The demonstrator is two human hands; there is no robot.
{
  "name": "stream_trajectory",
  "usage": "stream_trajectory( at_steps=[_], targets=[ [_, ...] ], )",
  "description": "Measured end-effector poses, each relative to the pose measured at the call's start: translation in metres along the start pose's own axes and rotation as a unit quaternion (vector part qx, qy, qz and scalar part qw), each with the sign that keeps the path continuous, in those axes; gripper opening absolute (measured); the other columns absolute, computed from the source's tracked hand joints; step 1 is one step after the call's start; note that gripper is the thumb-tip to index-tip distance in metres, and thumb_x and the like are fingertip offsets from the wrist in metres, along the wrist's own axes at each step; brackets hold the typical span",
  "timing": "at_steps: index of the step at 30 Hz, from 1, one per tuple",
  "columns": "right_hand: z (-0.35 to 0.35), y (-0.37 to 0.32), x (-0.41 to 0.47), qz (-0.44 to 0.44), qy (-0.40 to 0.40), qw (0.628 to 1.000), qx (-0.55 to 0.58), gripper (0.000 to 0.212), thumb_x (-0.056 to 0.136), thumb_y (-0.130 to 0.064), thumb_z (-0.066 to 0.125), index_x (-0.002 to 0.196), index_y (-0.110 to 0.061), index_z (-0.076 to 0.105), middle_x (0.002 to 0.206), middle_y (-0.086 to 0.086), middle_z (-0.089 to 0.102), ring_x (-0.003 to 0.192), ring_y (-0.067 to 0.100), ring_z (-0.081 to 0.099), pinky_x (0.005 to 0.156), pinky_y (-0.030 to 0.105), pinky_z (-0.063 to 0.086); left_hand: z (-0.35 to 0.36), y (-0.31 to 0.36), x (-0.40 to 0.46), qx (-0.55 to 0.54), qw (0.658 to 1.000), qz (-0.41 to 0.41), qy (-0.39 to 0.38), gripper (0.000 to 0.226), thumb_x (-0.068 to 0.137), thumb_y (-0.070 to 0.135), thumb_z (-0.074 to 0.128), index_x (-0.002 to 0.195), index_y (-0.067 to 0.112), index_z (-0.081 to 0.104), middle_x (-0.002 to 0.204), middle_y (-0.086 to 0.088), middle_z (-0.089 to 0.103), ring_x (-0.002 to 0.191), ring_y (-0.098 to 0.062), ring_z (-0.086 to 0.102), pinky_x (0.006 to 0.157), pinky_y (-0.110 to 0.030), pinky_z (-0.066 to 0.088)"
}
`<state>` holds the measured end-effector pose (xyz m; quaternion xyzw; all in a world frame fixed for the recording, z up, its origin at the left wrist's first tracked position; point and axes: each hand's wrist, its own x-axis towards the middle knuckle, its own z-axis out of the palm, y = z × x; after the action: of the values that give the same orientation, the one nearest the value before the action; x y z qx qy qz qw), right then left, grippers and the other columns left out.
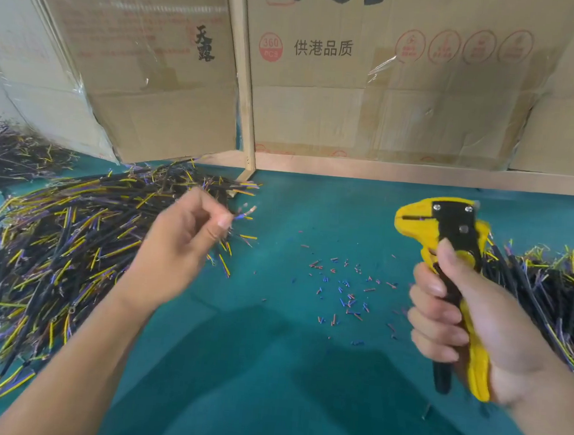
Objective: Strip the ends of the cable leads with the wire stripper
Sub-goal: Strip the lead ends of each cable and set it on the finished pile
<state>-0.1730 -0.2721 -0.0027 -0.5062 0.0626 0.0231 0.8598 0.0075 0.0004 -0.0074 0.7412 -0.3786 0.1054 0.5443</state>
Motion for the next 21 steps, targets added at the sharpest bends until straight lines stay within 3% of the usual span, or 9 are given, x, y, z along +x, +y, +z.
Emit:
stream_trajectory(
  at_steps=[3,7,10,16,21],
  targets=[
    [0.0,0.007,0.002,0.01,-0.001,1.0,-0.006,0.052,0.079,-0.056,0.074,0.068,-0.015,0.046,0.056,0.0,0.028,0.039,0.012,0.026,0.039,0.026,0.032,0.02,0.003,-0.006,0.032,0.998,0.008,-0.057,0.014,0.097,0.035,0.056,0.087,0.025,0.053,0.07,0.003,0.047,0.063,-0.008,0.04,0.057,-0.027,0.035],
    [0.005,0.021,0.004,0.028,-0.021,0.999,-0.008,0.045,0.093,-0.049,0.062,0.071,-0.012,0.049,0.061,0.004,0.029,0.045,0.017,0.029,0.044,0.031,0.035,0.03,0.007,-0.008,0.039,0.996,0.015,-0.076,0.021,0.093,0.049,0.052,0.086,0.029,0.051,0.068,0.012,0.046,0.06,-0.007,0.036,0.054,-0.023,0.032],
    [0.005,0.021,0.005,0.035,-0.042,0.999,0.004,0.046,0.094,-0.048,0.064,0.074,-0.009,0.052,0.063,0.007,0.032,0.049,0.021,0.032,0.048,0.036,0.039,0.029,0.01,-0.009,0.038,0.997,0.023,-0.07,0.02,0.094,0.047,0.053,0.086,0.029,0.051,0.067,0.011,0.044,0.058,-0.006,0.035,0.053,-0.023,0.031],
    [-0.009,0.036,0.018,0.048,-0.107,0.993,-0.002,0.039,0.089,-0.045,0.075,0.09,-0.008,0.064,0.074,0.011,0.048,0.065,0.029,0.048,0.071,0.047,0.05,0.035,0.014,-0.012,0.091,0.991,0.045,-0.085,0.014,0.097,0.036,0.054,0.086,0.028,0.05,0.06,0.013,0.041,0.053,-0.005,0.031,0.051,-0.015,0.025],
    [-0.021,0.053,0.034,0.07,-0.09,0.993,-0.001,0.037,0.088,-0.046,0.075,0.089,-0.01,0.067,0.073,0.011,0.054,0.064,0.029,0.053,0.071,0.049,0.052,0.036,0.017,-0.012,0.125,0.984,0.055,-0.111,0.016,0.093,0.034,0.062,0.087,0.026,0.049,0.062,0.013,0.043,0.054,-0.008,0.033,0.051,-0.019,0.029]
  ],
)
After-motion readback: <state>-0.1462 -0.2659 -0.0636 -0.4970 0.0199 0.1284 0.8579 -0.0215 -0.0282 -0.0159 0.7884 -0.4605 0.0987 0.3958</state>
